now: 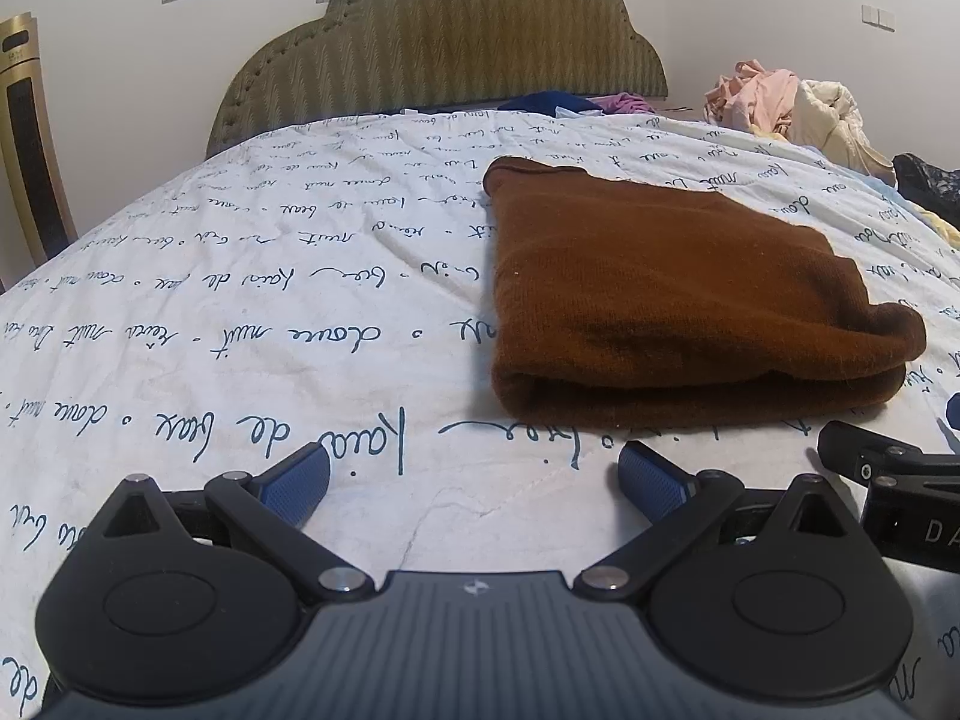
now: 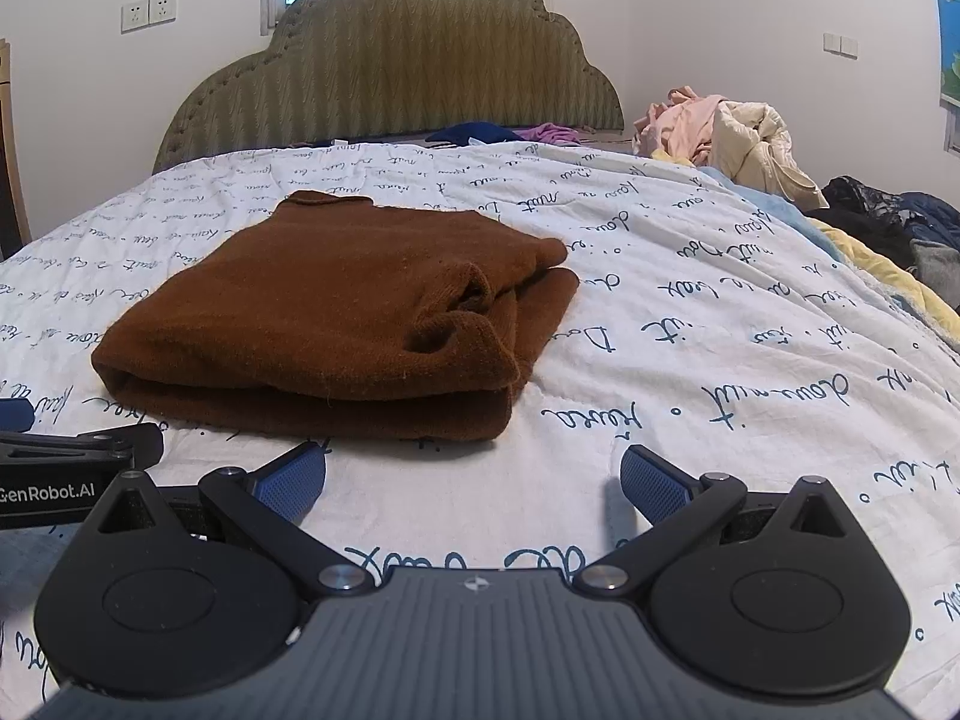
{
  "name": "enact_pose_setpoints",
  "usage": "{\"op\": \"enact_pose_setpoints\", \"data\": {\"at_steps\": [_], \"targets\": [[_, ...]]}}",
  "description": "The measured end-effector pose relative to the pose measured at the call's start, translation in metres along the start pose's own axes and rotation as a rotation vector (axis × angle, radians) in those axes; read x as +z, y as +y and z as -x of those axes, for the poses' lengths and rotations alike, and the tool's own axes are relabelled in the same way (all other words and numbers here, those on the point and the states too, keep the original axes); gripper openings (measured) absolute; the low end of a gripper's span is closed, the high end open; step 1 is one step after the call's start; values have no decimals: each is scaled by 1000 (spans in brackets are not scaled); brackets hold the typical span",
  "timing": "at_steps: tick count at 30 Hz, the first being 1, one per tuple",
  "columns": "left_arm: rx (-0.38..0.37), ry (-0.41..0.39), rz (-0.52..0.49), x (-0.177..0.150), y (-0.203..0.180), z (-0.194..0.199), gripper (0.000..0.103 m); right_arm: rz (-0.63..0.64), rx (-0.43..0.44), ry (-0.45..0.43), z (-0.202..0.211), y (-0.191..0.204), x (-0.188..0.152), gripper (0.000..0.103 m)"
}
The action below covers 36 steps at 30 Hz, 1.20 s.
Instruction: Fold small clothes
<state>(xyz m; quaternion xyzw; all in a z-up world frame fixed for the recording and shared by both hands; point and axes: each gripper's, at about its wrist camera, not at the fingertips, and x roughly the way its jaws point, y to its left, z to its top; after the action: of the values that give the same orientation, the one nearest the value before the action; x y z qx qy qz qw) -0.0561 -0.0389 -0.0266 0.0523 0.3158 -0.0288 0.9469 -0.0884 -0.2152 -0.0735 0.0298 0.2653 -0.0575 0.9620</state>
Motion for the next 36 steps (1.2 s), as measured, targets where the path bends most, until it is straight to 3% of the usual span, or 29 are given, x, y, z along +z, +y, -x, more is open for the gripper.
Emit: {"op": "enact_pose_setpoints", "data": {"at_steps": [18,36], "targets": [[1,1,-1,0,0,1,103,-4,11,5,-1,0,0,103],[8,16,-18,-2,-2,-2,103,2,6,84,-13,1,0,103]]}}
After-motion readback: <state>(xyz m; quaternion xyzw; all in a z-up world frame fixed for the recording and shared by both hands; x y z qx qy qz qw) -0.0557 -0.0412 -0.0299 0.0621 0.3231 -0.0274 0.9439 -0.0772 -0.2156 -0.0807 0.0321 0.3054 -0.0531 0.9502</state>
